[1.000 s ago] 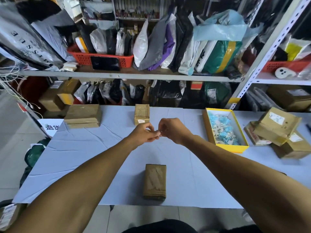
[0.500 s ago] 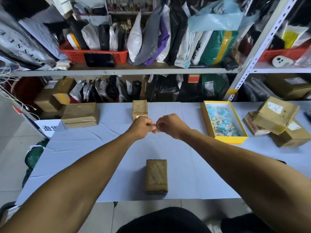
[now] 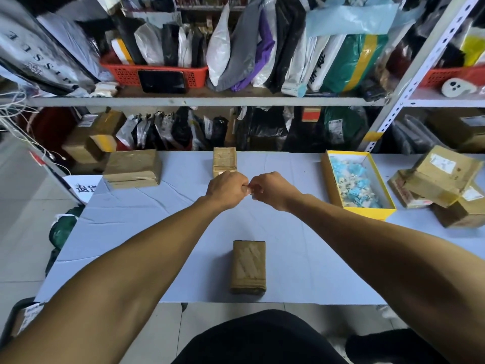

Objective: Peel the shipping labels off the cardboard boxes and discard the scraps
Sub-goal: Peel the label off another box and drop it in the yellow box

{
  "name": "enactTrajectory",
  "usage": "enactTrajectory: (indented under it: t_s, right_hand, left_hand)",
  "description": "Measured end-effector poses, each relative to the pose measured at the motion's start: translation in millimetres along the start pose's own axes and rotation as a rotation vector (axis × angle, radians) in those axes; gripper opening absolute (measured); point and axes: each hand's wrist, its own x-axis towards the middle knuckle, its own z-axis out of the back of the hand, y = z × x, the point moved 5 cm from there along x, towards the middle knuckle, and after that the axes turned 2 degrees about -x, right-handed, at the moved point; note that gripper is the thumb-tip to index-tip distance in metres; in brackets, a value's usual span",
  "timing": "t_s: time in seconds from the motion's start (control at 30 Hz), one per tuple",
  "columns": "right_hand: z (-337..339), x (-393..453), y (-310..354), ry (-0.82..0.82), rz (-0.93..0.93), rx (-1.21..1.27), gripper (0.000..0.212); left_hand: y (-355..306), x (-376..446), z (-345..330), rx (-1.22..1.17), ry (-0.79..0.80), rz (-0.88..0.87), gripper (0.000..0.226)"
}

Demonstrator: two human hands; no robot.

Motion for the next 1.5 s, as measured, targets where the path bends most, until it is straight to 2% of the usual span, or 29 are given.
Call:
enactTrajectory:
  t_s: [0.2, 0.4, 0.57, 0.67, 0.77, 0.9, 1.03, 1.17, 1.33, 1.5]
  right_hand:
    - [2.9, -4.7, -11.8, 0.008, -0.037, 0.036, 0.015]
    - [1.1, -10.3, -8.8, -0.006, -0.051, 0.014, 0.022]
    - [-4.4, -14.9, -7.3, -0.009, -0.087, 0.103, 0.028]
    - [-10.8, -13.0, -15.2, 0.002, -0.150, 0.153, 0.027]
    - [-13.0, -2.9, -18.5, -0.025, -0.152, 0.061, 0.027]
    - [-4.5, -14.7, -42.3, -0.112, -0.289, -0.040, 0.035]
    - [21.1, -53.7, -94.4, -0.164, -0.529, -0.074, 0.035]
    - [52.0, -96.0, -154.0, -0.168, -0.740, -0.093, 0.031]
    - [82.0, -127.7, -220.1, -0.168, -0.810, -0.169, 0.030]
    - [100.0, -116.6, -278.6, -0.130, -0.728, -0.198, 0.035]
  left_hand:
    - [-10.3, -1.5, -17.7, 0.105, 0.039, -0.039, 0.021]
    - [-11.9, -7.9, -21.5, 0.135, 0.056, -0.088, 0.036]
    - [-9.2, -9.2, -22.3, 0.203, -0.009, -0.112, 0.030]
    - [-8.8, -6.7, -25.4, 0.276, 0.003, -0.128, 0.030]
    - [-3.5, 1.3, -25.9, 0.325, 0.008, -0.119, 0.027]
    - [-9.3, 21.2, -34.7, 0.323, 0.093, -0.122, 0.022]
    - [-49.1, 46.7, -58.8, 0.145, 0.255, -0.205, 0.012]
    - [-116.8, 75.9, -72.9, -0.039, 0.218, -0.256, 0.009]
    - [-215.4, 111.3, -90.2, -0.027, 0.153, -0.314, 0.022]
    - [-276.6, 155.4, -104.7, -0.024, 0.136, -0.277, 0.015]
